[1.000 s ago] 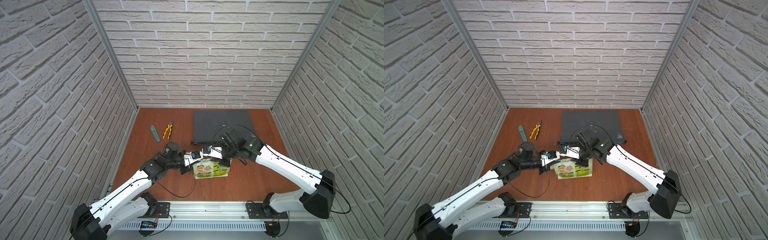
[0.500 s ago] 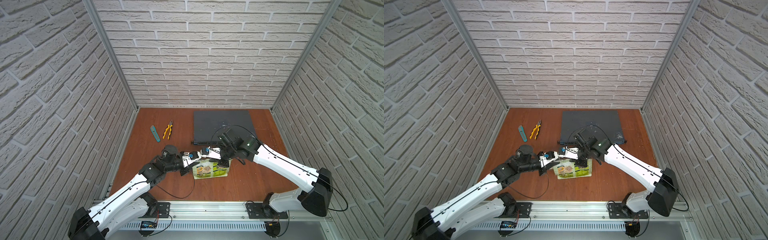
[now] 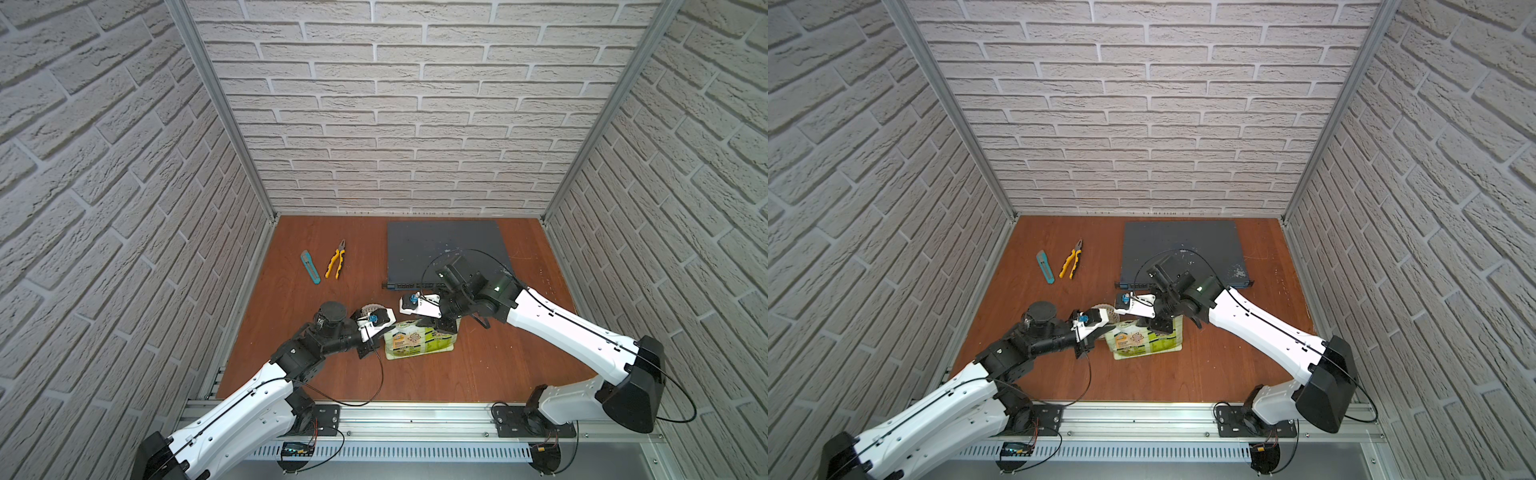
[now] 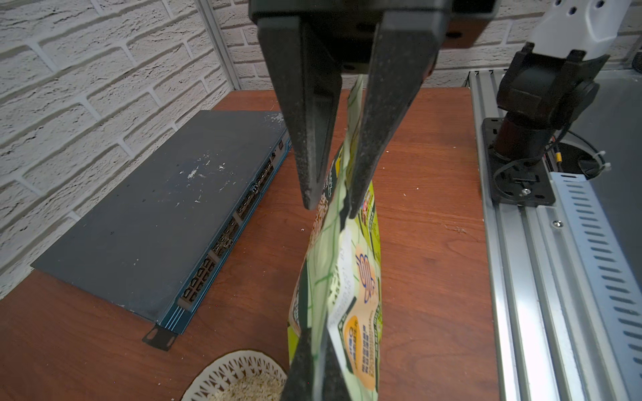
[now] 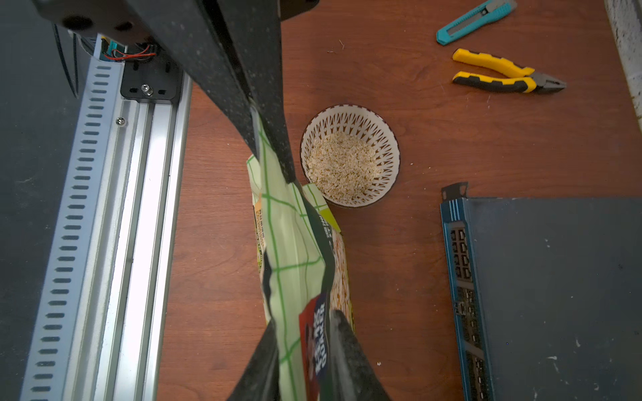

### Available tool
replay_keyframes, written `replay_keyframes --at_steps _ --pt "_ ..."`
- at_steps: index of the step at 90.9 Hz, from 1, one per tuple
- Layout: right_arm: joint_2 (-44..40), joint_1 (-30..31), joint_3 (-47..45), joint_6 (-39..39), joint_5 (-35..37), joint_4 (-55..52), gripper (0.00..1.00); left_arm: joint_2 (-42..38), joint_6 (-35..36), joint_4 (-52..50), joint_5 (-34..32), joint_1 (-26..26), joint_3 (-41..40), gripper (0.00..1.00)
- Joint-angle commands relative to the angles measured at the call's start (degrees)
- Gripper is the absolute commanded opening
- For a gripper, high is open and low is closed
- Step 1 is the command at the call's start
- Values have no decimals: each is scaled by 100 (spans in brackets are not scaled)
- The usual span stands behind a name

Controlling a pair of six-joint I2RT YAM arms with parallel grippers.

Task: Pour the oats into the breakfast bowl
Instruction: Close the oats bag at the center of the board.

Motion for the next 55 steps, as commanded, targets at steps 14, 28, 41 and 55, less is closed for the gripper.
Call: replay_keyframes --at_steps 14,28,41,55 --pt "61 203 -20 -45 -431 537 34 -157 -221 867 135 9 -193 0" --pt "104 259 -155 -127 -463 706 33 -141 -267 947 219 33 -196 0" --pt "151 268 -180 -195 -320 620 23 -140 -342 1027 292 107 -225 0" --pt "151 269 -182 -322 78 400 13 -153 -437 1168 338 191 -302 0"
